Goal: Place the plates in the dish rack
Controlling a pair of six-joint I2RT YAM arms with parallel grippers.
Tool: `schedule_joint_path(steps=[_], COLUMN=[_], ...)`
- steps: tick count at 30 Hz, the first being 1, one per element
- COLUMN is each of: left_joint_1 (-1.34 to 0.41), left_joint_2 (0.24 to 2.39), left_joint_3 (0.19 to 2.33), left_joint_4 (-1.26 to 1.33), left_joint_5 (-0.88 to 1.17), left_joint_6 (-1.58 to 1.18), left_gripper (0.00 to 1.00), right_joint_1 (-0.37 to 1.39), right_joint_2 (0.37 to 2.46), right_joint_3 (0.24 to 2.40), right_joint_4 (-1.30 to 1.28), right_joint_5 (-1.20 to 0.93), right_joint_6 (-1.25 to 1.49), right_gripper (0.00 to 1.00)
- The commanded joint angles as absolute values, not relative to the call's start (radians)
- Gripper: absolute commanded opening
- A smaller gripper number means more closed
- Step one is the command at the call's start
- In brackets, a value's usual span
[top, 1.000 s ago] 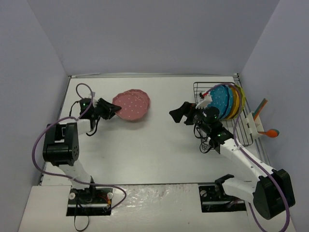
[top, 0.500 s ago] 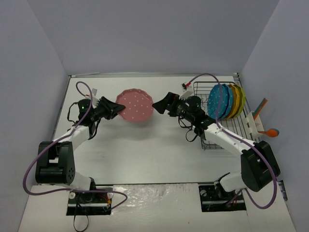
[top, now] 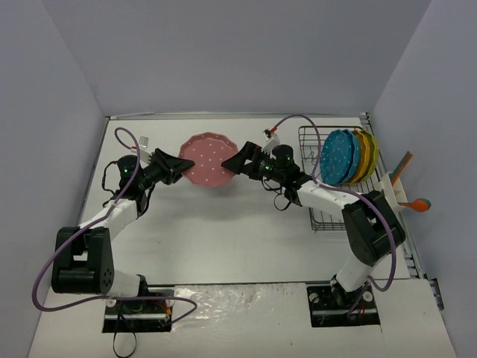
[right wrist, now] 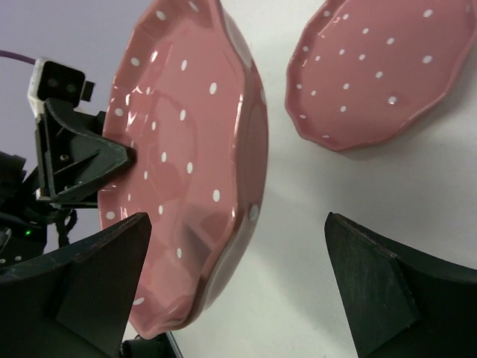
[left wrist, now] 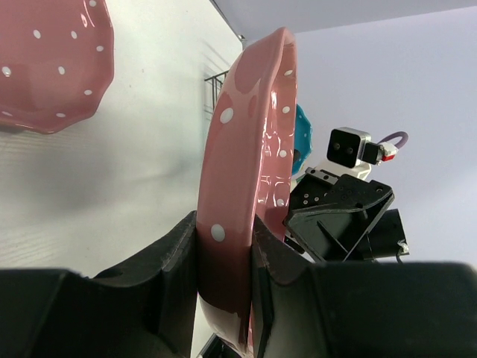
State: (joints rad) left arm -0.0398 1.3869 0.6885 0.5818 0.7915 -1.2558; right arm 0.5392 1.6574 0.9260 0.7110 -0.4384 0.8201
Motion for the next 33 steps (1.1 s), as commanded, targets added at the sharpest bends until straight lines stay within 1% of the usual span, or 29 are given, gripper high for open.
schedule_joint_path(steps=[1, 6, 10, 13, 15, 16, 18, 20, 22, 23, 25, 28, 29, 31, 33], left_joint_1=[-0.055, -0.058, -0.061, -0.063, -0.064, -0.064, -0.064, -0.068, -0.069, -0.069, -0.067, -0.066, -0.066, -0.065, -0.064], left_joint_2=[1.313, 1.316, 1.319, 1.319, 1.319, 1.319, 1.319, 1.314, 1.310, 1.305, 1.293, 1.260, 1.246, 1.218, 1.200], left_joint_3=[0.733, 0.730, 0.733, 0.726, 0.721, 0.717, 0.713, 0.710, 0.705, 0.704, 0.708, 0.745, 0.759, 0.799, 0.838], left_joint_4=[0.811, 0.823, 0.824, 0.824, 0.819, 0.819, 0.812, 0.784, 0.751, 0.732, 0.687, 0.493, 0.382, 0.249, 0.129], left_joint_5=[0.850, 0.848, 0.855, 0.859, 0.859, 0.862, 0.867, 0.867, 0.869, 0.871, 0.877, 0.859, 0.844, 0.793, 0.747], left_joint_6=[-1.331, -1.334, -1.328, -1.323, -1.315, -1.313, -1.301, -1.279, -1.251, -1.236, -1.201, -1.075, -1.000, -0.912, -0.832], left_gripper=[0.00, 0.00, 0.00, 0.00, 0.00, 0.00, 0.00, 0.00, 0.03, 0.07, 0.19, 0.45, 0.53, 0.70, 0.81], right_joint_1=[0.552, 0.553, 0.552, 0.554, 0.549, 0.548, 0.546, 0.543, 0.541, 0.539, 0.532, 0.513, 0.506, 0.493, 0.474], right_joint_2=[1.653, 1.661, 1.669, 1.663, 1.652, 1.649, 1.634, 1.620, 1.599, 1.588, 1.554, 1.488, 1.467, 1.415, 1.371], right_joint_3=[0.977, 0.968, 0.959, 0.951, 0.943, 0.935, 0.928, 0.923, 0.921, 0.921, 0.922, 0.930, 0.936, 0.956, 0.981], right_joint_4=[0.931, 0.980, 1.015, 1.021, 1.019, 1.019, 1.014, 1.008, 0.996, 0.985, 0.957, 0.877, 0.821, 0.746, 0.658], right_joint_5=[-0.524, -0.543, -0.553, -0.552, -0.544, -0.539, -0.531, -0.524, -0.517, -0.515, -0.512, -0.488, -0.478, -0.448, -0.421], right_joint_6=[0.863, 0.890, 0.911, 0.916, 0.911, 0.908, 0.904, 0.893, 0.876, 0.868, 0.853, 0.792, 0.768, 0.696, 0.626], right_gripper=[0.97, 0.84, 0.71, 0.56, 0.37, 0.31, 0.11, 0.03, 0.01, 0.00, 0.00, 0.00, 0.00, 0.00, 0.00])
